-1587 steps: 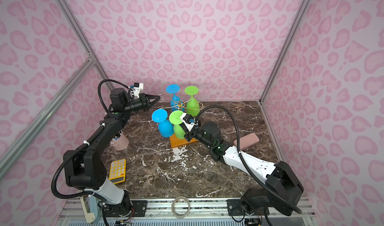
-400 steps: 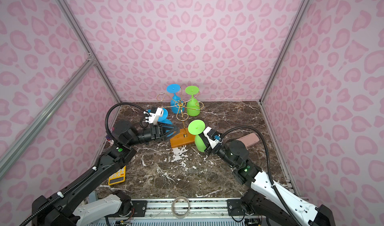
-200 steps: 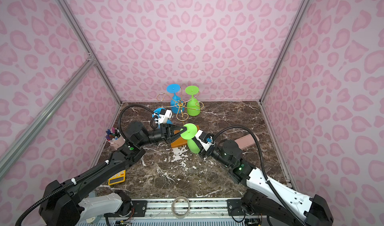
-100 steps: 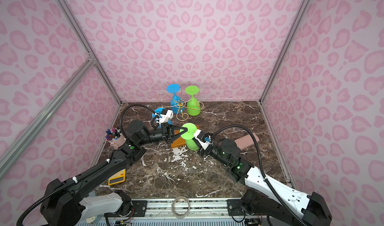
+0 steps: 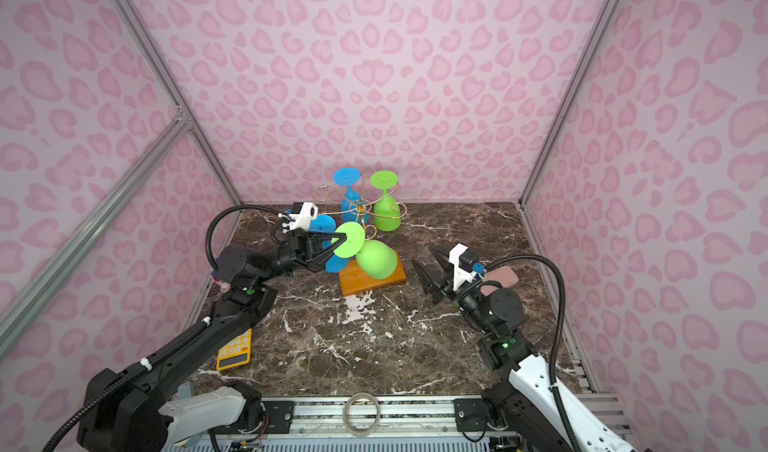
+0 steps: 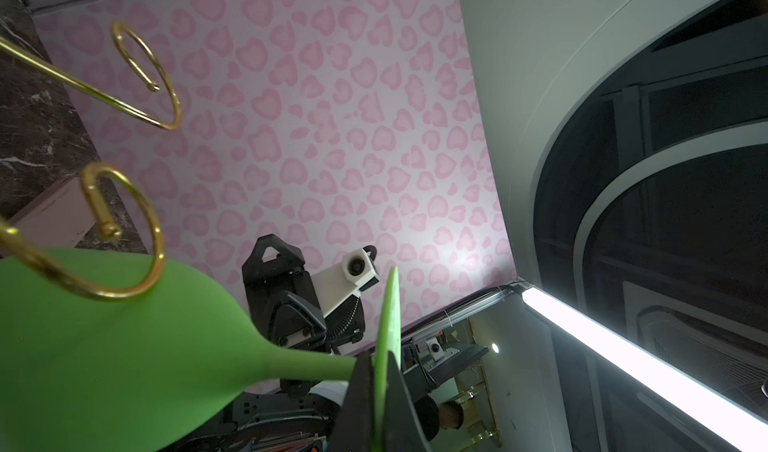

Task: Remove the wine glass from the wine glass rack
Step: 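Lift the green glass off the rack with the left gripper while the right withdraws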

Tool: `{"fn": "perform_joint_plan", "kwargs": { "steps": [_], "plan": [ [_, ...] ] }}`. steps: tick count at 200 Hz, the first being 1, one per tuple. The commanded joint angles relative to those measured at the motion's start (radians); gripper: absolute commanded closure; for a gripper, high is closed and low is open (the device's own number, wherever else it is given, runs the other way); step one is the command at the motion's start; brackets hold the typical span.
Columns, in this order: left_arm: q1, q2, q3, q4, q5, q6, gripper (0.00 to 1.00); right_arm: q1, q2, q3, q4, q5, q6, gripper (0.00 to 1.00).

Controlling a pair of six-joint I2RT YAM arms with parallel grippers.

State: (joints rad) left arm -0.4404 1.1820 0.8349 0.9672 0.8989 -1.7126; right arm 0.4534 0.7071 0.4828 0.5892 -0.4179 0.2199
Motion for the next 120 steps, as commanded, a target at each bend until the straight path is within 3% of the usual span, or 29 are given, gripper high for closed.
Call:
{"fn": "perform_joint_plan", "kwargs": {
  "steps": [1, 23, 52, 72, 100, 120],
  "plan": [
    [0.009, -0.007, 0.026, 0.171, 0.011, -0.071, 0.96, -0.088, 0.015, -0.037, 0.249, -0.196, 0.314, 0.46],
    [0.047, 0.013, -0.003, 0.372, -0.022, -0.197, 0.96, -0.133, 0.087, -0.067, 0.495, -0.278, 0.523, 0.46],
    [0.092, 0.086, -0.029, 0.629, -0.104, -0.373, 0.96, -0.13, 0.175, -0.052, 0.66, -0.323, 0.654, 0.48],
    [0.092, 0.093, 0.003, 0.628, -0.093, -0.362, 0.96, -0.1, 0.191, -0.016, 0.626, -0.356, 0.644, 0.49],
    [0.1, 0.091, 0.063, 0.628, -0.072, -0.373, 0.96, -0.012, 0.178, 0.045, 0.458, -0.371, 0.528, 0.54],
    [0.1, 0.093, 0.066, 0.628, -0.074, -0.388, 0.96, 0.017, 0.198, 0.064, 0.45, -0.364, 0.517, 0.58]
  ]
}}
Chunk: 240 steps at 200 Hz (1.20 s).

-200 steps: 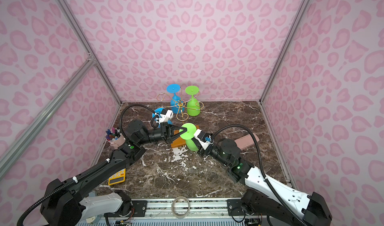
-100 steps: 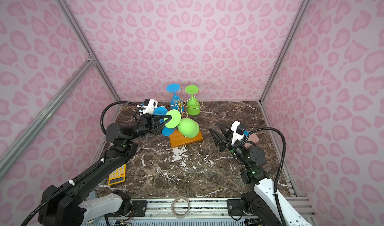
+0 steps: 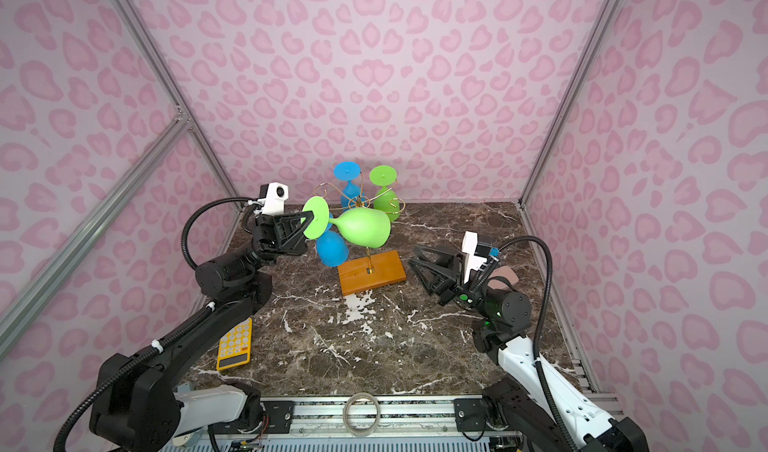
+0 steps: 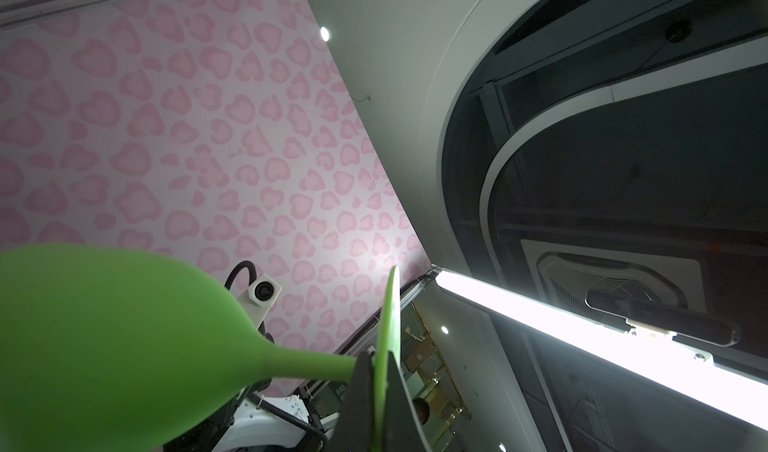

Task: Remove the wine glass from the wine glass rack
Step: 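Lift the green glass off the rack with the left gripper while the right withdraws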

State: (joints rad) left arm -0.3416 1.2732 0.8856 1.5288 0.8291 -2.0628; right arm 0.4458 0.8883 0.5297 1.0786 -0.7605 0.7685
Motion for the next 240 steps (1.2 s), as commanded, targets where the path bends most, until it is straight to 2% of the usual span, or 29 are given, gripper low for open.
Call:
{"fn": "perform_joint_plan", "kwargs": {
  "steps": [1, 108, 196, 240],
  "plan": [
    [0.001, 0.003, 0.014, 0.067, -0.005, -0.038, 0.96, 0.024, 0.018, 0.018, -0.038, -0.021, -0.031, 0.58],
    [0.001, -0.025, 0.013, 0.067, -0.02, -0.088, 0.96, 0.022, 0.021, 0.034, -0.068, 0.013, -0.066, 0.59],
    [0.0, -0.005, 0.084, 0.068, -0.027, -0.175, 0.96, 0.015, 0.163, 0.093, 0.13, -0.031, 0.048, 0.62],
    [-0.005, -0.003, 0.074, 0.068, -0.025, -0.203, 0.96, 0.018, 0.206, 0.141, 0.137, -0.051, 0.047, 0.62]
  ]
}}
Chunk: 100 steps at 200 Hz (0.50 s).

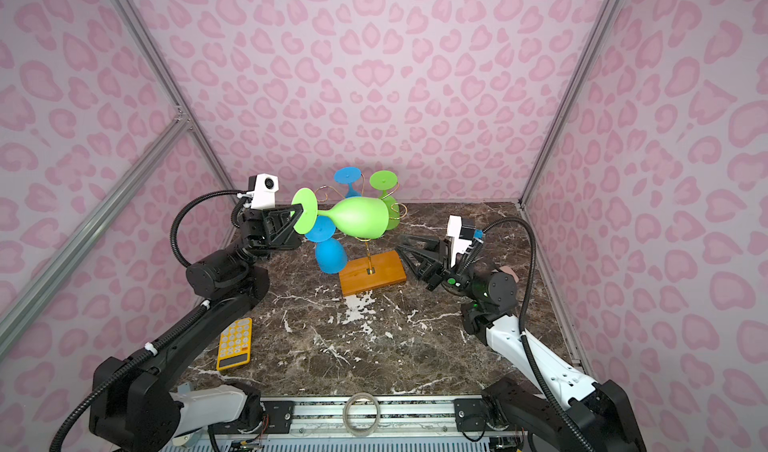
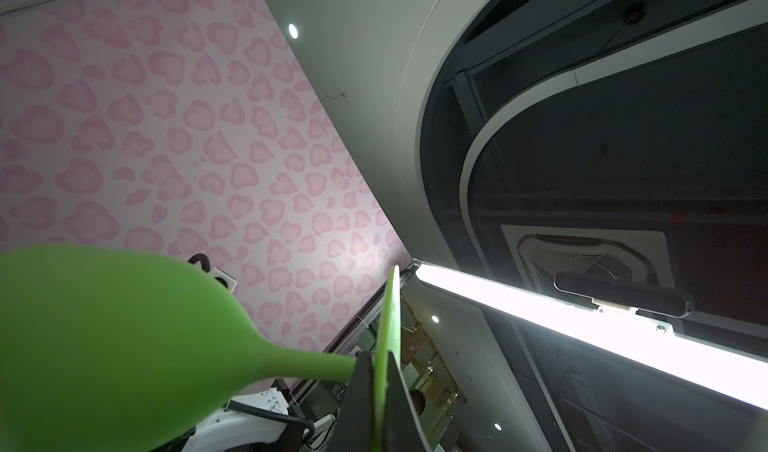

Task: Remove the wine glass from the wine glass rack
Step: 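Lift the green glass off the rack with the left gripper while the right withdraws, then close the right gripper on the green glass bowl while the left holds its stem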

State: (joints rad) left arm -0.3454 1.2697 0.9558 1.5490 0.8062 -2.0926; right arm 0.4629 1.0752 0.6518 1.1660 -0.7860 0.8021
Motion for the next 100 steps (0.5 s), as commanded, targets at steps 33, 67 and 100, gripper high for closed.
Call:
{"fn": "perform_joint_plan", "kwargs": {
  "steps": [33, 67, 100],
  "plan": [
    [-0.002, 0.003, 0.006, 0.048, -0.011, -0.198, 0.96, 0.012, 0.088, 0.062, 0.084, -0.045, 0.026, 0.61],
    [-0.003, 0.007, 0.017, 0.048, -0.007, -0.211, 0.96, 0.016, 0.179, 0.098, 0.226, -0.07, 0.106, 0.61],
    [-0.003, 0.007, 0.009, 0.048, -0.008, -0.215, 0.96, 0.041, 0.234, 0.141, 0.252, -0.089, 0.12, 0.6]
  ]
}}
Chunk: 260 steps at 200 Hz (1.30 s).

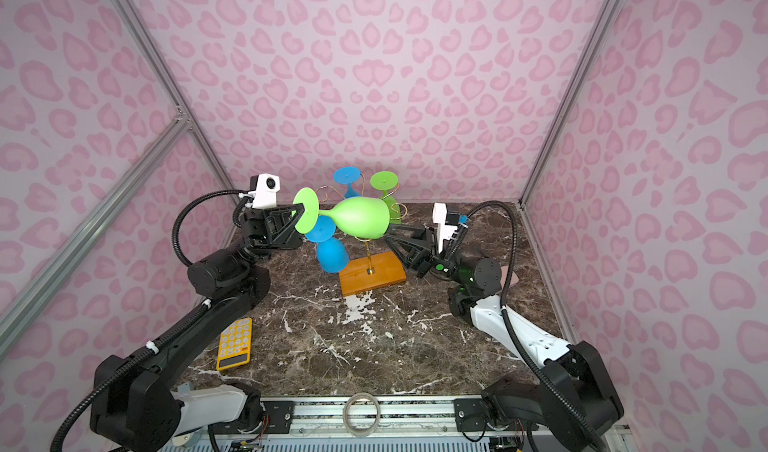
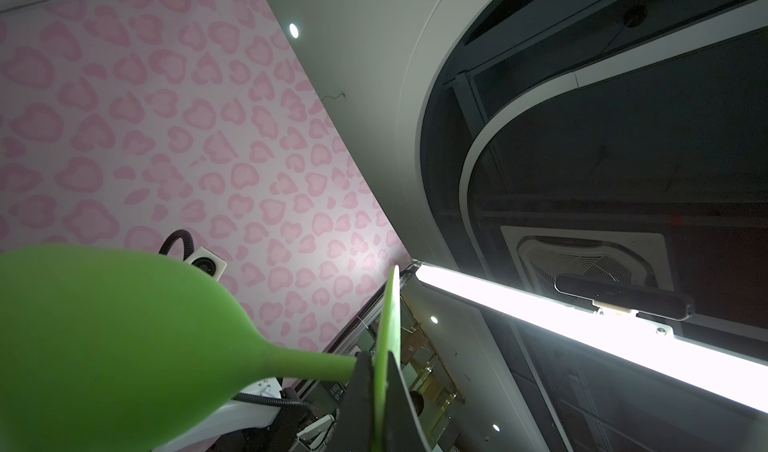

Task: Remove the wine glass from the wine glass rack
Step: 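Close the right gripper on the green glass bowl while the left holds its stem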

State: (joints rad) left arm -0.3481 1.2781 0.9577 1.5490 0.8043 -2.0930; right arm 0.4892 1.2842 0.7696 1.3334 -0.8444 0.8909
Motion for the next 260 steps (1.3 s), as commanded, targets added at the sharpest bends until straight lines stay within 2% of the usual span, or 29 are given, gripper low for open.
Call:
{"fn": "perform_joint_plan", "kwargs": {
  "steps": [1, 58, 76, 129, 155, 175, 219, 237, 260],
  "plan": [
    [-0.001, -0.002, 0.007, 0.048, -0.006, -0.215, 0.96, 0.017, 0.026, 0.024, 0.085, -0.032, 0.031, 0.6],
    [-0.001, -0.008, 0.015, 0.048, -0.002, -0.222, 0.96, 0.035, 0.058, 0.055, 0.077, -0.034, 0.022, 0.61],
    [-0.001, -0.007, 0.01, 0.048, 0.0, -0.223, 0.96, 0.044, 0.066, 0.064, 0.085, -0.044, 0.025, 0.68],
    [0.0, 0.001, -0.005, 0.048, -0.007, -0.236, 0.96, 0.069, 0.102, 0.093, 0.144, -0.074, 0.042, 0.76],
    [-0.001, -0.001, -0.005, 0.048, -0.001, -0.238, 0.96, 0.068, 0.132, 0.109, 0.202, -0.089, 0.087, 0.92],
    [0.0, 0.004, -0.016, 0.048, -0.005, -0.242, 0.96, 0.069, 0.143, 0.115, 0.224, -0.09, 0.108, 1.0],
    [-0.001, 0.015, -0.03, 0.048, 0.006, -0.245, 0.96, 0.071, 0.129, 0.105, 0.221, -0.074, 0.104, 1.0],
    [-0.001, 0.022, -0.011, 0.046, 0.027, -0.246, 0.89, 0.07, 0.098, 0.102, 0.169, -0.06, 0.072, 1.0],
    [0.003, 0.022, 0.0, 0.046, 0.043, -0.24, 0.67, 0.071, 0.007, 0.091, 0.009, -0.018, -0.046, 1.0]
  ]
}}
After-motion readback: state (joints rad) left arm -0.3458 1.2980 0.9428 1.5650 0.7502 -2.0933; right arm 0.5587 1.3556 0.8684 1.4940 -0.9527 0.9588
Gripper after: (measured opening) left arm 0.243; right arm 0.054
